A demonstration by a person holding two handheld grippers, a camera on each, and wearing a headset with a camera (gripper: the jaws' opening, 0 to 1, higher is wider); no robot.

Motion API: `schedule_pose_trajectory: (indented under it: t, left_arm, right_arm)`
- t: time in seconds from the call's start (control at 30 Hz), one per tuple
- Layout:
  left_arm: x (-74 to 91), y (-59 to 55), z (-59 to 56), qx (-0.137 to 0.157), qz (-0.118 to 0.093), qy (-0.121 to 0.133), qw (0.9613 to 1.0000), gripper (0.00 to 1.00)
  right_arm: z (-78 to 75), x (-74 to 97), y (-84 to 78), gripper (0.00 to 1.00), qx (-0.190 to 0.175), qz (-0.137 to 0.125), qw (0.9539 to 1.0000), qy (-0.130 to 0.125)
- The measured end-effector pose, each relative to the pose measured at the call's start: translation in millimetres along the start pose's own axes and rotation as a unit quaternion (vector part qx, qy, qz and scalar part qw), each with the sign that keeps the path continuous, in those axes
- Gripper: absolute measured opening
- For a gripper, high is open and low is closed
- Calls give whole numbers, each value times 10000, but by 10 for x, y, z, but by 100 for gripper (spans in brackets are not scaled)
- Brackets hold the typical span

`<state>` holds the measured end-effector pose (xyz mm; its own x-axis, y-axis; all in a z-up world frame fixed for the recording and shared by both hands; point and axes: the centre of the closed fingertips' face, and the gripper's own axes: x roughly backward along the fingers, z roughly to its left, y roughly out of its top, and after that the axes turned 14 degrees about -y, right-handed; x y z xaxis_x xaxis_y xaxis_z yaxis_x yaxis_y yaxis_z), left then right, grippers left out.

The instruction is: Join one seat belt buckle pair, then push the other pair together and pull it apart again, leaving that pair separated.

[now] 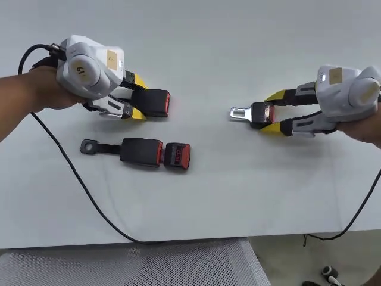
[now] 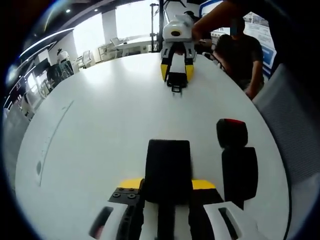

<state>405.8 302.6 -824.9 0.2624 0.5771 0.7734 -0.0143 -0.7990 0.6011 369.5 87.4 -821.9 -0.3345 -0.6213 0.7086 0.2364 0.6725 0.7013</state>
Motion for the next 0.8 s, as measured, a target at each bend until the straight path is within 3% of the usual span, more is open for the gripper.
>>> schedule_pose_trajectory:
  t: [0.2, 0.8]
  left_arm:
    - [2, -7, -2, -98, 129, -64, 9998, 34]
    - [6, -1, -18, -165, -1, -118, 9998, 34]
  right_arm:
    - [-11, 4, -14, 35, -31, -228, 9997, -5]
    - [7, -30, 49, 34, -300, -605, 9976, -121]
